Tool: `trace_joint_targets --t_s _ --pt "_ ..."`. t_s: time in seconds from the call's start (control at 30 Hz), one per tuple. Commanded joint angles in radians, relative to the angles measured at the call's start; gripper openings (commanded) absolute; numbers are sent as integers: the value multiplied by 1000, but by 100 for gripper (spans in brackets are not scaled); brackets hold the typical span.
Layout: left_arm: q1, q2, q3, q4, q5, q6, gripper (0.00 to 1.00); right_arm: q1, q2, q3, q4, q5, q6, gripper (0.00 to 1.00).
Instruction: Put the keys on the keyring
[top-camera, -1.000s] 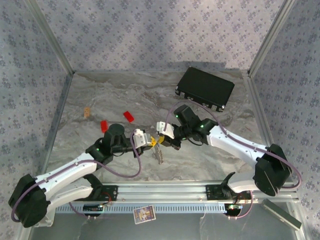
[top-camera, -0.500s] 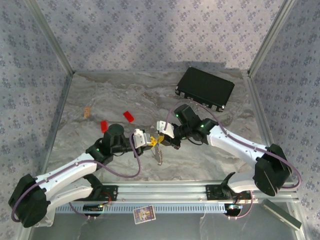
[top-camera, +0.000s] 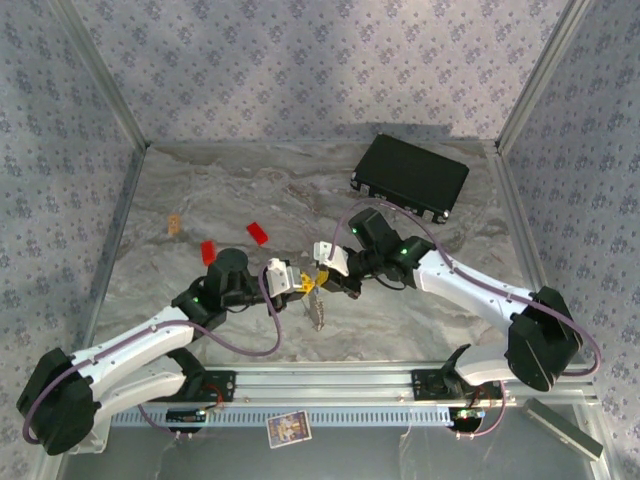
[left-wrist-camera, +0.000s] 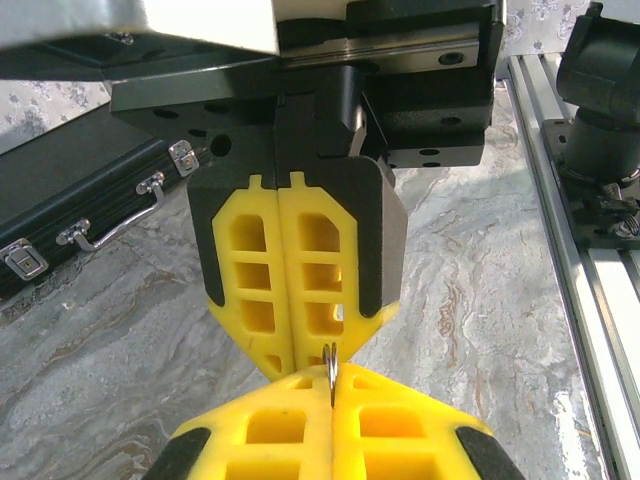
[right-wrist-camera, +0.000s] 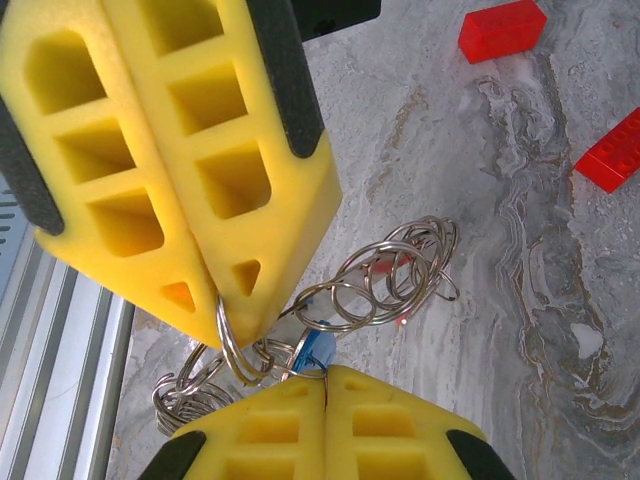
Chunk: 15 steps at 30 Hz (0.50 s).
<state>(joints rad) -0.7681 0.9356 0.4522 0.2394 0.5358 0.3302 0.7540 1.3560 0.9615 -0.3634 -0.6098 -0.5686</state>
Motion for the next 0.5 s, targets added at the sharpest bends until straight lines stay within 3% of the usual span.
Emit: trace_joint_targets --t_s 0.0,0.47 --pt "-3 -24 0 74 39 -6 0 -5 -16 -7 -22 -18 3 0" --pt "-3 -31 -2 83 45 -11 0 -3 14 0 -49 -16 -5 0"
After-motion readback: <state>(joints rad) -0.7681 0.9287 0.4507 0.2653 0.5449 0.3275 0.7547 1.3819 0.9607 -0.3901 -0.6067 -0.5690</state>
